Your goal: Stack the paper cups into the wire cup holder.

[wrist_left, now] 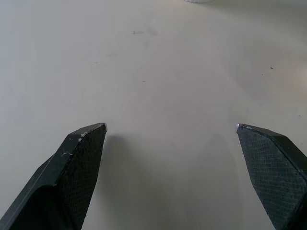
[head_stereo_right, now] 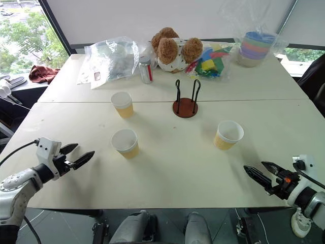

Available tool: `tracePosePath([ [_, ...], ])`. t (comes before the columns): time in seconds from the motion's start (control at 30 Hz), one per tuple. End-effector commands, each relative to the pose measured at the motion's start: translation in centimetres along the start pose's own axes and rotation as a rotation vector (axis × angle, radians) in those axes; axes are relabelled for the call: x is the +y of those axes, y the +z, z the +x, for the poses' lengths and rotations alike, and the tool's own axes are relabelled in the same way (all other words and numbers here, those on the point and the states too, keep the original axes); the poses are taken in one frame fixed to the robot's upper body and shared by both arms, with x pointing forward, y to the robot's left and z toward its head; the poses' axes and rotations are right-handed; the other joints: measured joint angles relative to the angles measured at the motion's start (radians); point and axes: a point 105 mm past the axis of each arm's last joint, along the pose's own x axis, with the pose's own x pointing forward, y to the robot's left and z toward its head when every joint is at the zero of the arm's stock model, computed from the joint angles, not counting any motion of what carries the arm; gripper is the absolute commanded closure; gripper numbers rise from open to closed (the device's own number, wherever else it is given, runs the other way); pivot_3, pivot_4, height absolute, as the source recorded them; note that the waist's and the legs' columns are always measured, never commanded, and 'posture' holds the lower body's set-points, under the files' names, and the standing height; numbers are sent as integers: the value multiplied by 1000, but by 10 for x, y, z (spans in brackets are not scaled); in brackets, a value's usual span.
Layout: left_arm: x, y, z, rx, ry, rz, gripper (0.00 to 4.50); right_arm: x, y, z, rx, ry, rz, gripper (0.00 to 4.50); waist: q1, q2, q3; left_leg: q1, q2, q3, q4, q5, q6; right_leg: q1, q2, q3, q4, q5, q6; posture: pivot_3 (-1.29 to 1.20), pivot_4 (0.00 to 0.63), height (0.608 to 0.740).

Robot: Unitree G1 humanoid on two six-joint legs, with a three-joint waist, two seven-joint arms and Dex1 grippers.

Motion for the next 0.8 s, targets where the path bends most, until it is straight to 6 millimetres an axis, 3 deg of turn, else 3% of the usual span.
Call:
tracePosePath([
  [0.03, 6, 11, 2, -32, 14, 38, 41, 1, 12, -2, -38, -9, -29, 0, 0, 0, 0, 0, 0, 0, 0, 0, 0, 0, 0, 0, 0, 0, 0, 0, 150, 740],
  [0.37, 5, 14, 8, -17, -1, 55, 41, 4, 6, -4, -65, -51, -24, 0, 1, 0, 0, 0, 0, 0, 0, 0, 0, 0, 0, 0, -1, 1, 1, 0, 150, 740],
  [0.7, 17, 8, 19, 27, 23, 56, 41, 0, 8, -14, -102, -96, -5, 0, 0, 0, 0, 0, 0, 1, 0, 0, 0, 0, 0, 1, 0, 2, 3, 0, 150, 740],
  [0.8, 30, 9, 23, 29, 42, 61, 41, -5, 14, -22, -117, -134, -16, 0, 6, 1, -1, 1, 0, 1, 0, 0, 0, 1, 0, 1, 0, 2, 3, 0, 150, 740],
])
